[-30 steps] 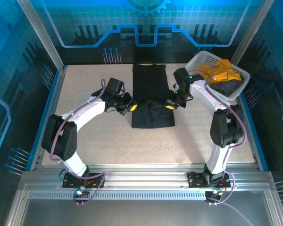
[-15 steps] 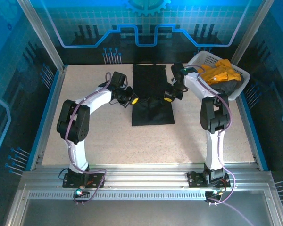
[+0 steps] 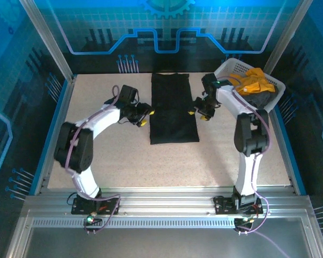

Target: Fold and stack the t-shirts

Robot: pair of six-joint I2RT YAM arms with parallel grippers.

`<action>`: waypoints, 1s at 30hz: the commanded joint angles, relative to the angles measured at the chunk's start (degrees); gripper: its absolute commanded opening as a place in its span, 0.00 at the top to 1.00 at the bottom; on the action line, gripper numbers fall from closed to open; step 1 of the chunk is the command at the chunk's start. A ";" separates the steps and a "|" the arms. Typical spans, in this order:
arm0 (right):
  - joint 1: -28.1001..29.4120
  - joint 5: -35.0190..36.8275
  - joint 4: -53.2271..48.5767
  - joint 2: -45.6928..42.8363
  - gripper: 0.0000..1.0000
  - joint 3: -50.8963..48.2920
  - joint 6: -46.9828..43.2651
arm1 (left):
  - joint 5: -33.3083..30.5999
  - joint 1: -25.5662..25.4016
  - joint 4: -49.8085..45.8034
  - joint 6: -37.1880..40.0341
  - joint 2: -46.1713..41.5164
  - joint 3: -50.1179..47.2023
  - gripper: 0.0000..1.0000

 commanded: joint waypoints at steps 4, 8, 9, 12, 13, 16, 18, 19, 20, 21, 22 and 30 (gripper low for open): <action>-0.67 -5.64 9.68 -13.72 0.44 -23.11 3.20 | 1.29 -5.26 7.61 -14.15 -9.29 -18.64 0.45; -0.69 -8.08 13.25 -14.54 0.41 -29.04 3.56 | 1.01 -7.38 14.76 -21.78 -6.60 -23.00 0.44; -0.77 -8.38 13.31 -13.89 0.41 -29.27 3.47 | 1.07 -7.47 16.51 -23.04 -5.56 -23.42 0.44; -0.90 -9.09 13.70 -10.97 0.42 -28.96 3.18 | -0.26 -7.42 18.56 -23.60 -2.52 -22.62 0.46; -0.87 -9.53 13.93 -9.76 0.42 -28.55 3.36 | -0.42 -7.33 19.16 -23.47 -1.39 -22.05 0.47; -0.70 -10.16 14.82 -6.70 0.47 -26.93 4.10 | 0.04 -7.48 21.44 -23.59 2.16 -20.30 0.55; -0.44 -10.45 14.32 -4.66 0.53 -25.06 4.61 | 0.06 -7.48 22.13 -23.64 3.97 -19.06 0.58; -0.22 -10.49 13.47 -3.29 0.57 -23.86 4.82 | -0.03 -7.48 22.74 -23.77 4.78 -18.61 0.59; -0.11 -10.39 13.04 -2.67 0.60 -23.23 4.99 | -0.03 -7.48 23.37 -23.87 5.52 -18.12 0.60; 0.06 -10.29 12.91 -1.93 0.65 -22.74 5.55 | -0.11 -7.48 23.88 -23.96 6.25 -17.51 0.62; 0.10 -10.09 13.21 -1.63 0.70 -22.56 6.07 | -0.27 -7.43 24.30 -23.98 6.90 -16.79 0.64; 0.46 -8.05 13.32 -3.45 1.00 -21.19 7.49 | -4.99 -6.81 19.51 -18.41 5.09 -12.23 1.00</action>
